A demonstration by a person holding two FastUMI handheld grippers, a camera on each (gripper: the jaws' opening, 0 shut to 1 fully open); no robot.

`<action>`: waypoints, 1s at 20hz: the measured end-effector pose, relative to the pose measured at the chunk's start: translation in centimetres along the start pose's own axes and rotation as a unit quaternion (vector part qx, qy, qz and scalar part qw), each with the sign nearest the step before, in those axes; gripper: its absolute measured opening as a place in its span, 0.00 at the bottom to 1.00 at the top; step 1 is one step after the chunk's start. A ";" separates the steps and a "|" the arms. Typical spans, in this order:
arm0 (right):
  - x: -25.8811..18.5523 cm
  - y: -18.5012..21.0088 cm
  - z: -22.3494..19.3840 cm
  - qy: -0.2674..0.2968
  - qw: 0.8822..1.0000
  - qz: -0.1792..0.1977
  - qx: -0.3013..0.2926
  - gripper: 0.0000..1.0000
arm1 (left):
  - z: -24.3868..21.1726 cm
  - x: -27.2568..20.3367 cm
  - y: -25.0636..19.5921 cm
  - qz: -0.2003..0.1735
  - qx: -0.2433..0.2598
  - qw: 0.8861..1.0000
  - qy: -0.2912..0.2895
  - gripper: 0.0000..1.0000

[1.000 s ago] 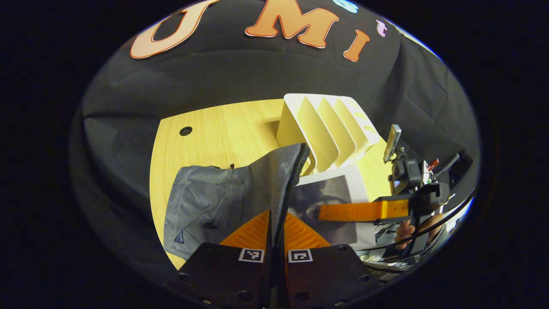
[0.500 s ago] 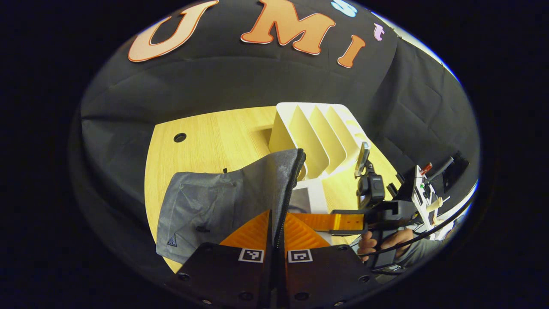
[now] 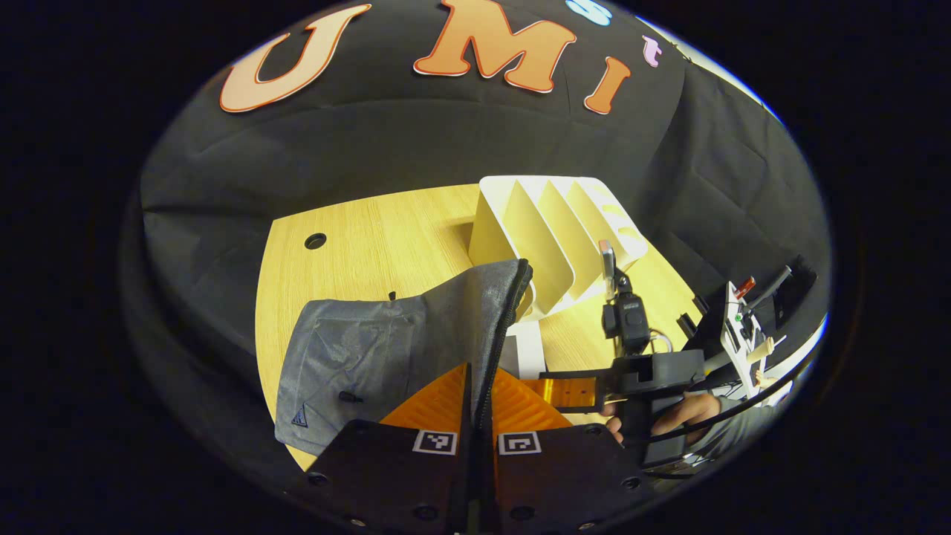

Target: Open the schoolbag, grab two books from the bookshelf and put them into the schoolbag.

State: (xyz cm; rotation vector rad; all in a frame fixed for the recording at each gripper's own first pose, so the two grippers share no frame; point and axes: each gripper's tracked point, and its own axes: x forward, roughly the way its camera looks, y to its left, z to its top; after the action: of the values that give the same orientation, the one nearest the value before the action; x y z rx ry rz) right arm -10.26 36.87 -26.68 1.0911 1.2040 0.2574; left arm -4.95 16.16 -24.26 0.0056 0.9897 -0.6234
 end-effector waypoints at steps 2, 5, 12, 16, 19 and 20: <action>-1.2 -1.7 0.3 0.000 0.999 -0.035 -0.032 0.52 | -0.3 0.3 -0.2 0.005 0.017 1.000 0.002 0.06; -2.9 -2.0 0.4 0.003 0.998 -0.050 -0.030 0.94 | -1.9 0.7 -0.1 0.013 0.044 0.999 0.006 0.07; -9.7 -3.0 5.0 -0.082 0.992 -0.082 -0.051 0.98 | -3.5 1.2 -3.0 -0.031 0.049 0.998 0.022 0.19; -13.7 -3.5 7.9 -0.129 0.982 -0.105 -0.086 0.98 | -4.5 0.9 -5.3 -0.061 0.031 0.997 0.028 0.43; -16.1 -2.8 10.0 -0.159 0.976 -0.099 -0.113 0.98 | -4.5 1.2 -6.9 -0.068 0.025 0.997 0.034 0.69; -16.8 -2.6 10.6 -0.167 0.975 -0.095 -0.115 0.98 | -4.4 1.2 -7.5 -0.069 0.020 0.997 0.033 0.69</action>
State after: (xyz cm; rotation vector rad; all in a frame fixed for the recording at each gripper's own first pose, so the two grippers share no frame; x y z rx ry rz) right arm -8.99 18.47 -18.86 0.7743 0.9417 0.0601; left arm -11.63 10.61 -25.63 -0.0066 1.0479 -0.7748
